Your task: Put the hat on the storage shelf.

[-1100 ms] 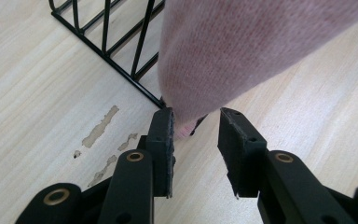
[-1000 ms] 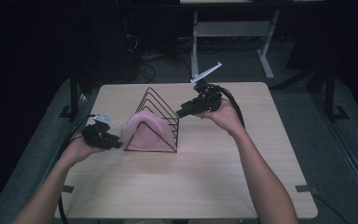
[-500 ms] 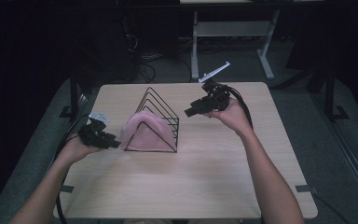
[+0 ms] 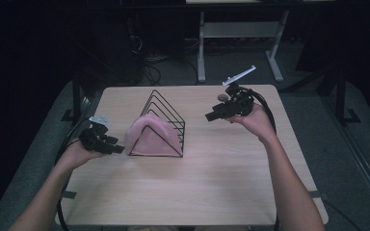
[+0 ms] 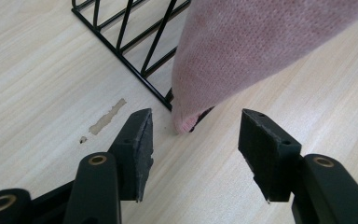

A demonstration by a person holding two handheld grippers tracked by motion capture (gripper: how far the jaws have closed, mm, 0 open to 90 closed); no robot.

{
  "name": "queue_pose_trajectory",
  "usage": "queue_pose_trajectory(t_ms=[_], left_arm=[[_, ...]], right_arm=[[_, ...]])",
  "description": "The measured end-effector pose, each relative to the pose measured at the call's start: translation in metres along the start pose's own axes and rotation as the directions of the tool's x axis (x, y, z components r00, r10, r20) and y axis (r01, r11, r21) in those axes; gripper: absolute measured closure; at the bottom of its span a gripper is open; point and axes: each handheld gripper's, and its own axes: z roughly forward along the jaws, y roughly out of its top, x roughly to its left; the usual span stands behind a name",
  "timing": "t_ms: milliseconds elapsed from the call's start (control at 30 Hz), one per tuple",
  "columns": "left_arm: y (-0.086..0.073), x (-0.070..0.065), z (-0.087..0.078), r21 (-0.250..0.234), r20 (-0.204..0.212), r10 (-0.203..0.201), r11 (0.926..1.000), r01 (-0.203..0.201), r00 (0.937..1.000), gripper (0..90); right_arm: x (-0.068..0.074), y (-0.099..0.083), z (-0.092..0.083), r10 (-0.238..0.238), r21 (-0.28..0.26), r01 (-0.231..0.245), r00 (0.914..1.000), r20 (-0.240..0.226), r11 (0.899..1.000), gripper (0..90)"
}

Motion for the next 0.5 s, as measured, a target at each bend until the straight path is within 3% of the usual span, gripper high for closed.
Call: queue_pose_trajectory(t_ms=[133, 500], left_arm=[[0.001, 0.000, 0.000, -0.006, 0.009, -0.032, 0.9995, 0.032, 0.9994, 41.8], [0.001, -0.004, -0.001, -0.016, 0.002, -0.026, 0.9995, 0.026, 0.9997, 35.4]], right_arm=[[-0.005, -0.010, -0.004, 0.012, 0.013, -0.013, 0.9996, 0.026, 1.000, 35.4], [-0.017, -0.043, -0.015, 0.069, 0.006, -0.069, 0.9954, 0.066, 0.998, 33.1]])
